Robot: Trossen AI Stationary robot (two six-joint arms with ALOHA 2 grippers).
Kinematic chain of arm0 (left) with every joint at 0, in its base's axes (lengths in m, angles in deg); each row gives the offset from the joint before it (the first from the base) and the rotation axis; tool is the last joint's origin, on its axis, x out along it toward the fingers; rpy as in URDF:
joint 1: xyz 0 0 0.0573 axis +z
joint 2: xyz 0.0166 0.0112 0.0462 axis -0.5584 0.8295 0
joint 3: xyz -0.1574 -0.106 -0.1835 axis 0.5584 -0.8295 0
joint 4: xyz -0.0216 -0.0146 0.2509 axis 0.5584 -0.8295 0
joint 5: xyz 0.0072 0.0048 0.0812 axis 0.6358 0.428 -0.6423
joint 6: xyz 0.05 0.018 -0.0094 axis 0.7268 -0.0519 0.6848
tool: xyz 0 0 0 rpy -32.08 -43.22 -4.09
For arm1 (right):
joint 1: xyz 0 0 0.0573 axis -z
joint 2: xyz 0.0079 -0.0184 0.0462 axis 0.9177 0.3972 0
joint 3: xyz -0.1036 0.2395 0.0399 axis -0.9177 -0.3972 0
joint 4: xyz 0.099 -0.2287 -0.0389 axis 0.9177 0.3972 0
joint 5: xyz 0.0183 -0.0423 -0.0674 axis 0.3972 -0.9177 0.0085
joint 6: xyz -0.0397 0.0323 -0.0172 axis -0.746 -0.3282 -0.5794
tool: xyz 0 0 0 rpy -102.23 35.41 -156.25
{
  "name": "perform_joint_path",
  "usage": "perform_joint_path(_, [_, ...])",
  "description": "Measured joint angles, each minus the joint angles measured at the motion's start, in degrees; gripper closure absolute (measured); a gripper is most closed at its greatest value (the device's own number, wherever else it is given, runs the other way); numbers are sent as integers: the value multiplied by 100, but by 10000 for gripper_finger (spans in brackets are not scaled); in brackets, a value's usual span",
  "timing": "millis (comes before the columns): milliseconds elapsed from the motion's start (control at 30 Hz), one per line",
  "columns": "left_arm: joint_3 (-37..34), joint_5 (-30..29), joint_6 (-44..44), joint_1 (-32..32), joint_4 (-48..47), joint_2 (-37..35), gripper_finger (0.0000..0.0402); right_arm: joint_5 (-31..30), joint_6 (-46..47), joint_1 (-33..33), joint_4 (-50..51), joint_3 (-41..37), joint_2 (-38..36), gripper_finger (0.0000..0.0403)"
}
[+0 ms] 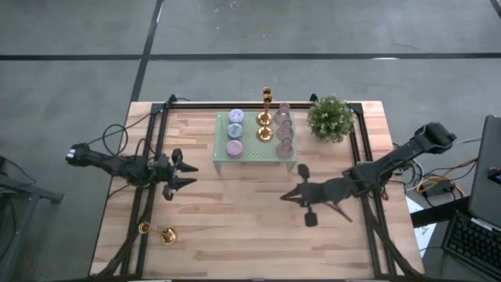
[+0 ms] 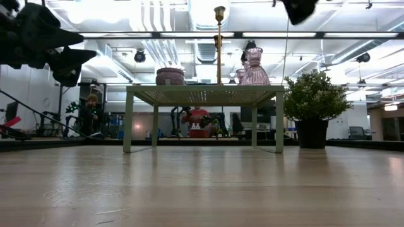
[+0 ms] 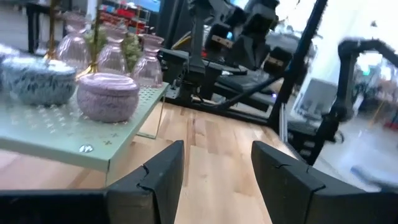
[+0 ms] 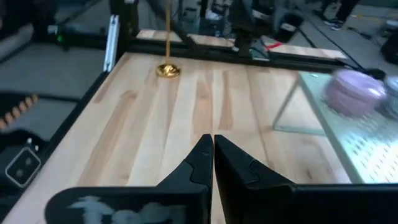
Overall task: Pick & Place candle stick holders
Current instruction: Put the gold candle holder on the shelf aligned with the other gold candle holders
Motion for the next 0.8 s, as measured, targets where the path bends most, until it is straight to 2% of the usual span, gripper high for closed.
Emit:
perform_joint_path(67, [0, -23, -304, 2, 40, 0, 209, -126, 200, 0, -118, -340, -273, 395])
perform_joint_path(233, [0, 42, -445, 2, 69, 0, 209, -420, 505, 0, -556, -1089, -773, 395])
perform_joint_path(367, [0, 878, -384, 3, -68, 0, 209, -423, 616, 0, -927, -1572, -1021, 394])
perform_joint_path(533, [0, 1504, -841, -1, -259, 168, 209, -454, 603, 2, -1018, -1896, -1278, 394])
perform_joint_path(600, [0, 1627, -747, 0, -226, 206, 209, -609, 529, 1, -1020, -1962, -1365, 394])
perform_joint_path(667, [0, 2269, -448, -4, -142, 216, 209, -734, 245, 1, -951, -2022, -1475, 394])
perform_joint_path(800, [0, 4042, 354, -4, 378, 210, 209, -727, -631, 2, -936, -2094, -1615, 394])
